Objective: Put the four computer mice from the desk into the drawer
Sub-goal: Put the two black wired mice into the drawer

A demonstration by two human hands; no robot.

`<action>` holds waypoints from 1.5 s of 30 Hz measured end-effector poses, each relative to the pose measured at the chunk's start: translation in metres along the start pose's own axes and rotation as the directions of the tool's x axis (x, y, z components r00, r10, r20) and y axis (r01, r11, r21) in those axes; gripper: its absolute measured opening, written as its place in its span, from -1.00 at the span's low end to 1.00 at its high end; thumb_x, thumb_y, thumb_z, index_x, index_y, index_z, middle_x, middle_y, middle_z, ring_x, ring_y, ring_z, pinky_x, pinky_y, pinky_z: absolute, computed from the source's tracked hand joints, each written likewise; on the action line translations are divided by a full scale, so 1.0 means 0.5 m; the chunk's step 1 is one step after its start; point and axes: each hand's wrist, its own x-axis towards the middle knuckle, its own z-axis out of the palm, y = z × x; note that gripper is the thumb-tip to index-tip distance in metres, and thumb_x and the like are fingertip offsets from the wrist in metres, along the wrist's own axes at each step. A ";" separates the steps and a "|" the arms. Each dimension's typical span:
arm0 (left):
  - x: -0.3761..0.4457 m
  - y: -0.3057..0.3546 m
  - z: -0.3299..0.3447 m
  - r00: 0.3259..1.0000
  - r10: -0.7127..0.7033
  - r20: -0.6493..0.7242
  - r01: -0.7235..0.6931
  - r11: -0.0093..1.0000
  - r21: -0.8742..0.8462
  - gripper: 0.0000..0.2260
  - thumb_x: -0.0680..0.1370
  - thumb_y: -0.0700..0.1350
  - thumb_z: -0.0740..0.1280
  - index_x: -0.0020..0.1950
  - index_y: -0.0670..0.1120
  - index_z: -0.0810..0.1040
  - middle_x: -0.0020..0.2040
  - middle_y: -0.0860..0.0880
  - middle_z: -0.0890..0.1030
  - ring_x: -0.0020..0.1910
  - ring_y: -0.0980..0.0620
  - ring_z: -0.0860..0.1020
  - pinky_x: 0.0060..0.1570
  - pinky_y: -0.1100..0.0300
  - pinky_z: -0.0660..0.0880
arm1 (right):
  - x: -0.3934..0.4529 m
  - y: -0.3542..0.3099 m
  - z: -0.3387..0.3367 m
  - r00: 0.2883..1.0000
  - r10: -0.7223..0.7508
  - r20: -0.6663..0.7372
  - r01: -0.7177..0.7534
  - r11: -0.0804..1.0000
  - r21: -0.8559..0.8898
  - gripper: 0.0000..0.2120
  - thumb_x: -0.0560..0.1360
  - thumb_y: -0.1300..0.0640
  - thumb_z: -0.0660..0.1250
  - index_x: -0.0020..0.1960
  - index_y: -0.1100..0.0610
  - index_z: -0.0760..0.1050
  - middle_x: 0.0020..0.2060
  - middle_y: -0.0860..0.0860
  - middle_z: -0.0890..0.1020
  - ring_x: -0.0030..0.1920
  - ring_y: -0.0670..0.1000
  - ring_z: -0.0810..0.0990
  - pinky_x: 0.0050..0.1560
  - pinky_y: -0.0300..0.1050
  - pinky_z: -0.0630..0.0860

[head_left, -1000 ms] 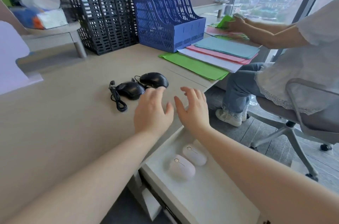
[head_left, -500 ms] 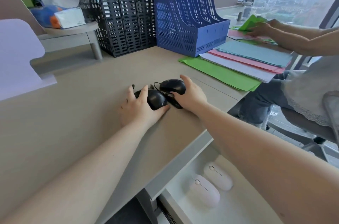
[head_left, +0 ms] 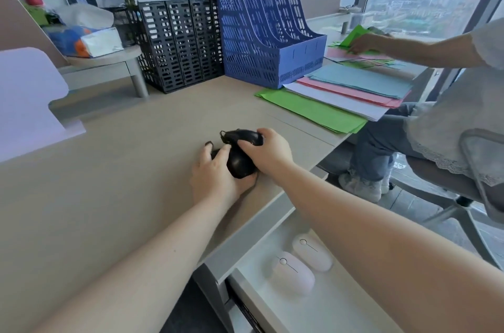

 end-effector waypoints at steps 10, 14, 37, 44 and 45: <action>-0.142 0.062 -0.012 0.999 0.045 -0.019 -0.046 0.996 -0.073 -0.41 0.22 0.10 0.48 0.23 0.07 0.48 0.37 -0.04 0.37 0.20 -0.16 0.48 0.20 -0.01 0.45 | -0.129 0.022 -0.076 0.996 0.083 0.026 -0.087 0.980 0.180 -0.44 0.42 0.02 0.42 0.37 0.08 0.39 0.26 0.05 0.55 0.25 0.08 0.51 0.28 -0.01 0.48; -0.201 0.091 -0.017 0.995 0.084 -0.057 -0.090 0.990 -0.108 -0.42 0.21 0.04 0.48 0.22 0.02 0.51 0.31 -0.06 0.41 0.13 -0.17 0.51 0.13 -0.01 0.48 | -0.178 0.039 -0.120 0.995 0.095 -0.007 -0.092 0.980 0.177 -0.39 0.42 0.06 0.42 0.44 0.08 0.33 0.33 0.03 0.51 0.33 0.06 0.46 0.31 -0.09 0.41; -0.479 0.096 0.192 0.973 0.187 0.137 -0.187 0.982 -0.015 -0.83 0.38 -0.08 0.40 -0.06 -0.07 0.57 0.03 0.01 0.53 0.11 -0.03 0.46 -0.08 0.11 0.52 | -0.382 0.325 -0.175 0.896 0.429 0.116 -0.436 0.797 0.417 -0.80 0.41 0.26 0.41 -0.13 0.06 0.42 -0.24 -0.03 0.48 -0.08 0.09 0.54 -0.04 0.15 0.66; -0.508 0.110 0.250 0.975 0.072 0.210 -0.071 0.997 -0.015 -0.81 0.41 -0.07 0.38 -0.01 -0.09 0.56 0.14 -0.04 0.51 0.21 -0.05 0.41 -0.05 0.09 0.47 | -0.381 0.399 -0.171 0.855 0.492 0.163 -0.515 0.768 0.382 -0.54 0.42 0.27 0.42 0.30 0.19 0.43 0.05 0.08 0.49 -0.14 0.03 0.54 -0.16 -0.03 0.65; -0.512 0.112 0.256 0.972 0.057 0.227 -0.057 0.998 -0.006 -0.80 0.41 -0.07 0.37 0.01 -0.08 0.56 0.16 -0.03 0.50 0.22 -0.04 0.40 -0.03 0.09 0.47 | -0.380 0.408 -0.167 0.852 0.495 0.172 -0.521 0.768 0.371 -0.48 0.42 0.26 0.42 0.36 0.18 0.39 0.11 0.10 0.49 -0.13 0.02 0.53 -0.21 -0.07 0.64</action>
